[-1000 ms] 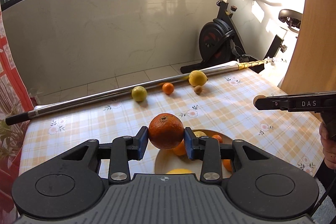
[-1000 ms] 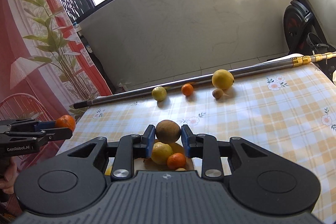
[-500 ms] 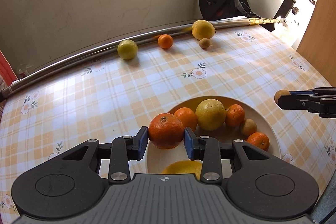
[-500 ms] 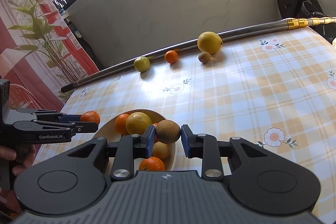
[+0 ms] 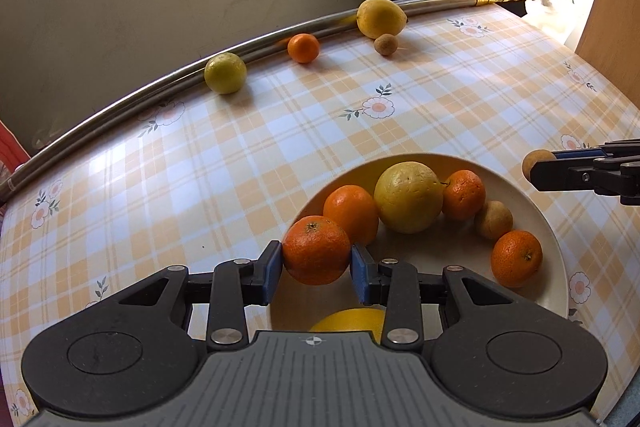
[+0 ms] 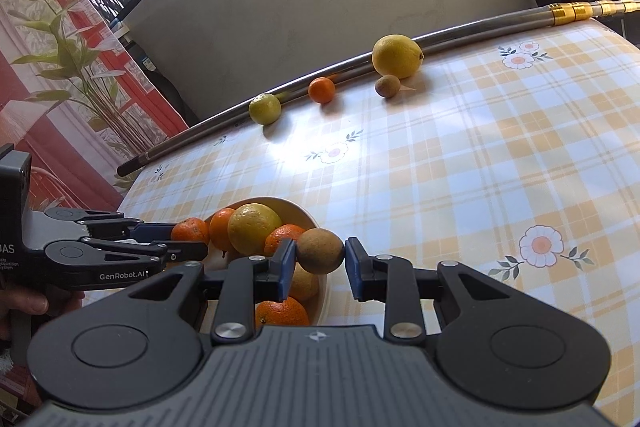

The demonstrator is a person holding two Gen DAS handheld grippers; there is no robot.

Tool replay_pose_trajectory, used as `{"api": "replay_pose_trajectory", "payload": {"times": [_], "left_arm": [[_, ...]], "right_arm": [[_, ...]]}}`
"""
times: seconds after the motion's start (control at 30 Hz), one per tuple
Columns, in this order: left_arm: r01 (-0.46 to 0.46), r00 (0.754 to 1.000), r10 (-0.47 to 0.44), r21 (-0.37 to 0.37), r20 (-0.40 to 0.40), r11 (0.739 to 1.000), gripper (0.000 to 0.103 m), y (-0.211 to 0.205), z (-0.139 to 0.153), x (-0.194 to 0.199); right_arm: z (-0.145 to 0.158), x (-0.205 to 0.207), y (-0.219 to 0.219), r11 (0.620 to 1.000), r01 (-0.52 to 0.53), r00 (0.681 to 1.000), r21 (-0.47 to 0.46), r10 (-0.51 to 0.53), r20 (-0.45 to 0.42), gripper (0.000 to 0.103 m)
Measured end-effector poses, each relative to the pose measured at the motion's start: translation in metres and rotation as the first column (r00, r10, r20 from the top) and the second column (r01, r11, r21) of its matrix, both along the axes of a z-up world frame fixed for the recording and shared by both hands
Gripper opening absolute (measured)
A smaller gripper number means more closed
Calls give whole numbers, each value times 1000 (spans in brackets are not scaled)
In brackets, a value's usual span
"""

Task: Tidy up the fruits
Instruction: 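Lower the tangerine into the cream plate and open the left tool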

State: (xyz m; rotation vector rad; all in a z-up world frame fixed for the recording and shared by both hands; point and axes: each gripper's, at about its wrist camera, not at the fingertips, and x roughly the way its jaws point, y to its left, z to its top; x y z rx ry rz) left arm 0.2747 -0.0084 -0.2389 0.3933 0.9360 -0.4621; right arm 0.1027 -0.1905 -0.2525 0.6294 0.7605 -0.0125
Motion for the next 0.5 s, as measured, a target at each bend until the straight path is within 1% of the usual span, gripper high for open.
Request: {"api": "replay_pose_trajectory", "payload": {"times": [0.23,0.27,0.33,0.37,0.43,0.5], "left_arm": [[-16,1000,16,7,-13,1000,40,-3,-1,3],[-30,999,30,-8,-16,1000,41,-2,0,4],[-58,998,57,-48,-21,997,47,1,4,5],[-73,997,72,-64,-25,995,48,2,6,4],[-119,993,115,-128,-39,985,48,9,15,-3],[-140,990,136,-192,-32,971,48,17,24,-15]], "right_arm": [[-5,-3,-1,1000,-3,1000,7,3,-2,30],[-6,-3,-1,1000,0,1000,10,0,-4,30],[-6,-5,-3,1000,6,1000,15,-6,-9,30],[-5,-6,-4,1000,7,1000,12,-7,-9,30],[-2,-9,-4,1000,5,1000,-1,-5,-4,30],[1,-12,-2,1000,2,1000,-16,-2,2,30]]}}
